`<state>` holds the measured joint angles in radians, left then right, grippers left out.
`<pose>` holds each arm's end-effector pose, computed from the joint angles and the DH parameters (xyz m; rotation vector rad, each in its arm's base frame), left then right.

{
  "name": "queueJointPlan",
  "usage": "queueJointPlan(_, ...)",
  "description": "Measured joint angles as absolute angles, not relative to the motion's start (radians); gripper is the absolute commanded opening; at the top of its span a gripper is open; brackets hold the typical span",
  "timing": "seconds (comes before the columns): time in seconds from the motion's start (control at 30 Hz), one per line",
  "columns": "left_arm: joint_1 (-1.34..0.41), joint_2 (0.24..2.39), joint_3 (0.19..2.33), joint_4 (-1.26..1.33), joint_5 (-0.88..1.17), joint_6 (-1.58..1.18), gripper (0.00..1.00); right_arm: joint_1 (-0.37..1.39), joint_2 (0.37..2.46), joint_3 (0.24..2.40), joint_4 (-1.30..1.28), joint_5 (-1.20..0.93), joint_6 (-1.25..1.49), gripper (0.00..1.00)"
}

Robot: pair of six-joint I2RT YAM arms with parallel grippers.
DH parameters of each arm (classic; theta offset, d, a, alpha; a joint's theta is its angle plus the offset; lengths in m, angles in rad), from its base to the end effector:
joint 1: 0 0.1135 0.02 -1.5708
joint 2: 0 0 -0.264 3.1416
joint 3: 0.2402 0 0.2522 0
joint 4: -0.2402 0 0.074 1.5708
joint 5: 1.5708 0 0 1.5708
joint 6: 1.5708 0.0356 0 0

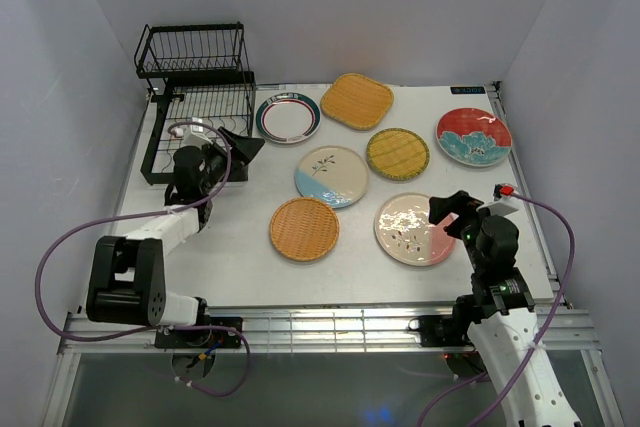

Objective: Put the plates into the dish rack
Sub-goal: Pick up the plate from the corner of the board.

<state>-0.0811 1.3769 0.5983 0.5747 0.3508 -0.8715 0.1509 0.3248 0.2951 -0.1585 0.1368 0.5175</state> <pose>0.2889 -0.0358 0.2215 -0.4668 1.8142 -0.9843 0.1231 0.0138 0.2300 0.4210 1.7208 0.3656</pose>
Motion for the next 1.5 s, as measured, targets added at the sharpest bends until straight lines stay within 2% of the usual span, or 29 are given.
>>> queueJointPlan(0.37,-0.269,1.486,0.723,0.514,0.147,-0.913,0.98,0.151,0.355,0.280,-0.138,0.133,0.533,0.90)
queueJointPlan(0.67,-0.289,1.649,0.950,0.343,0.000,-0.980,0.98,0.151,0.352,0.280,-0.138,0.150,0.544,0.90)
queueJointPlan(0.97,-0.292,1.842,1.086,0.229,0.013,-1.075,0.98,0.151,0.348,0.280,-0.138,0.154,0.548,0.90)
queueJointPlan(1.5,-0.292,1.974,1.181,0.196,0.039,-1.155,0.98,0.151,0.348,0.280,-0.138,0.155,0.562,0.90)
